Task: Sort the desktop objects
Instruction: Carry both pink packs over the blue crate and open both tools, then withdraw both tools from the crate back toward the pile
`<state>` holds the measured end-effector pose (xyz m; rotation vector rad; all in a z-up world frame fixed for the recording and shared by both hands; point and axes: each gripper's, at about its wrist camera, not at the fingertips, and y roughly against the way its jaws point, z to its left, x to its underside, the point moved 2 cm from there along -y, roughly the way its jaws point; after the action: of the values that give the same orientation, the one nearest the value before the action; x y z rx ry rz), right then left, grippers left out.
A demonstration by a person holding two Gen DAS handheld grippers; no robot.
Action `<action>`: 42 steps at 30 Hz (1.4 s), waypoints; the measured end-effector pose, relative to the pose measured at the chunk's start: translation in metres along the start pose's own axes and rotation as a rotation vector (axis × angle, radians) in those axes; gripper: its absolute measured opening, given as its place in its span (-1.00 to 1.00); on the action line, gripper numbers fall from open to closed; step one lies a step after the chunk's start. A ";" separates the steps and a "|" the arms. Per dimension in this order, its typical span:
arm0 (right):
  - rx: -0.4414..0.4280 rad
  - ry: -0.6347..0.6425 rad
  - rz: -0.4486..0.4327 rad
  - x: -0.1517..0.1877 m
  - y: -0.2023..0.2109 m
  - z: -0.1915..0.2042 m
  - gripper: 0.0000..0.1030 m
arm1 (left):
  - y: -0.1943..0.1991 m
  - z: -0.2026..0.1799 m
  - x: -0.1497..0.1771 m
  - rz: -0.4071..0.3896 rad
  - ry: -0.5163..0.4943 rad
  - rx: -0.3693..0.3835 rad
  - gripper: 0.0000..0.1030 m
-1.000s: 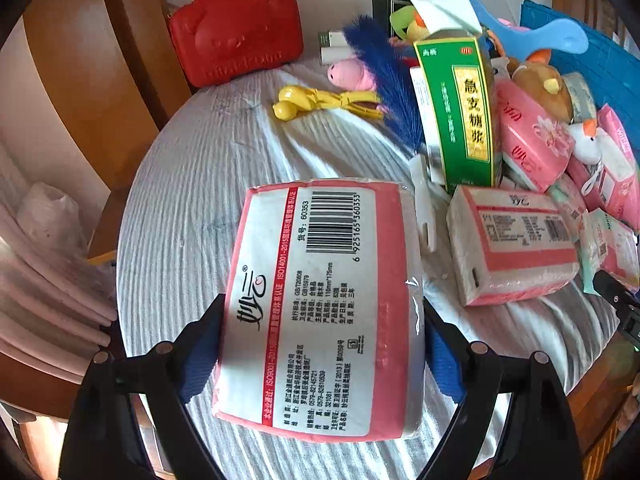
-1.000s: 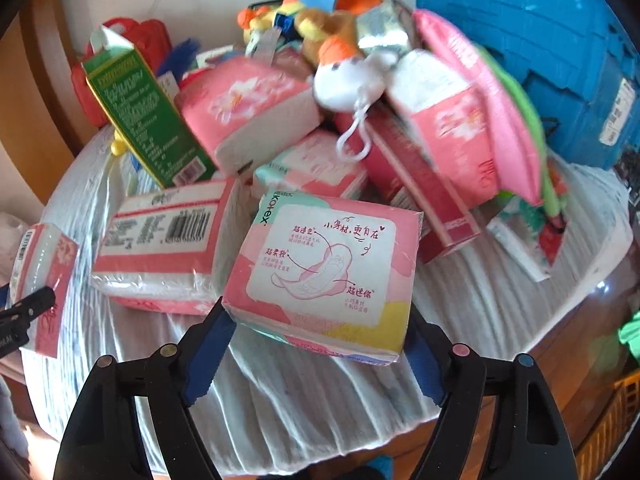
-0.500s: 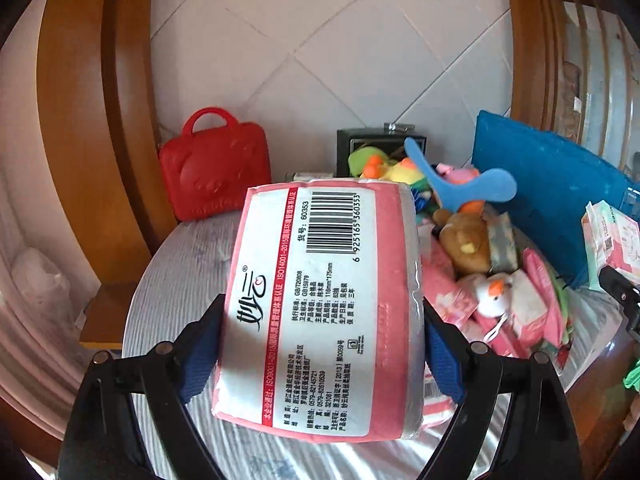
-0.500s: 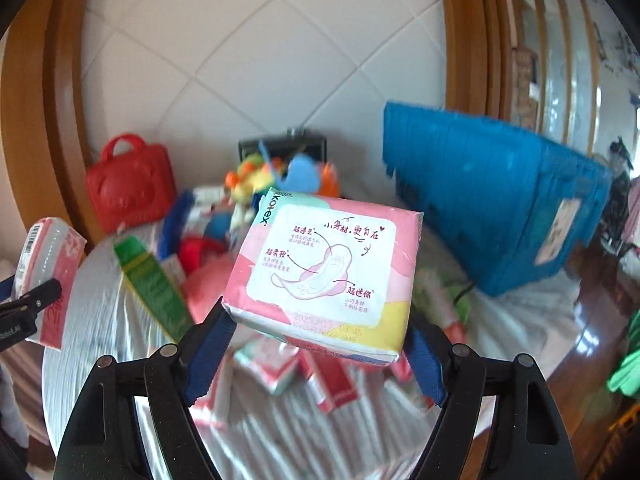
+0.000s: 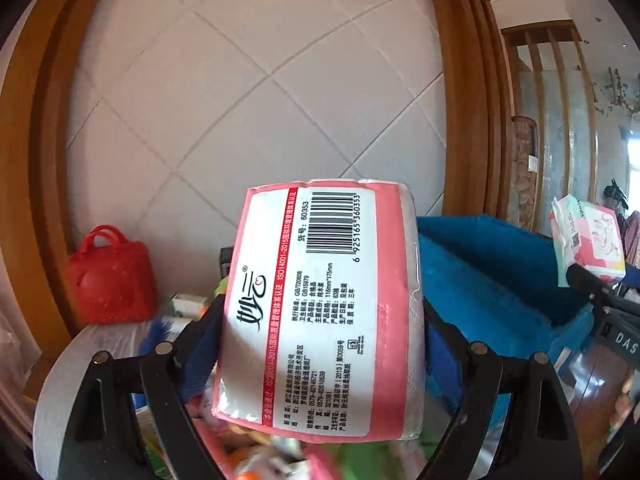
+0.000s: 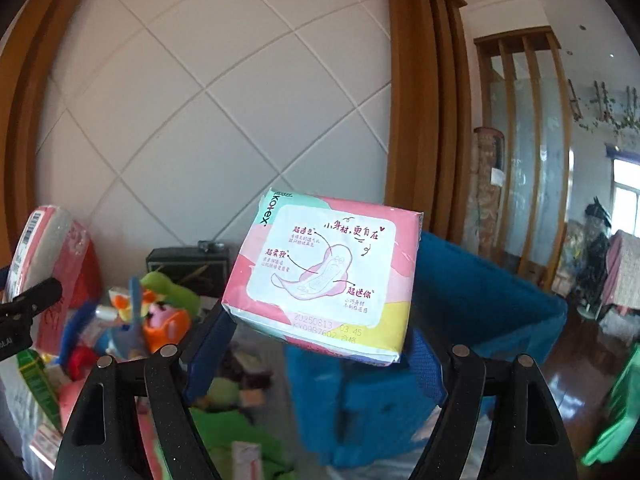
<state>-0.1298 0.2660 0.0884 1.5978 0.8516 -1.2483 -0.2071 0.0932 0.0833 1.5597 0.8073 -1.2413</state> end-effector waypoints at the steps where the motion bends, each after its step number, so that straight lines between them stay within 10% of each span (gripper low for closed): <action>1: 0.004 0.004 -0.003 -0.006 -0.013 -0.025 0.55 | -0.009 -0.026 -0.008 0.005 0.007 0.005 0.72; 9: 0.033 0.045 0.090 -0.017 -0.092 -0.172 0.55 | -0.088 -0.210 -0.041 0.150 -0.004 0.105 0.72; 17: 0.040 0.008 0.172 0.008 -0.130 -0.245 0.55 | -0.120 -0.290 -0.020 0.237 -0.060 0.097 0.76; 42: 0.030 0.065 0.170 0.008 -0.137 -0.268 0.99 | -0.125 -0.297 -0.009 0.280 -0.041 0.062 0.80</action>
<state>-0.1604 0.5649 0.0684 1.7052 0.7233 -1.0997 -0.2239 0.4147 0.0675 1.6286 0.5078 -1.0969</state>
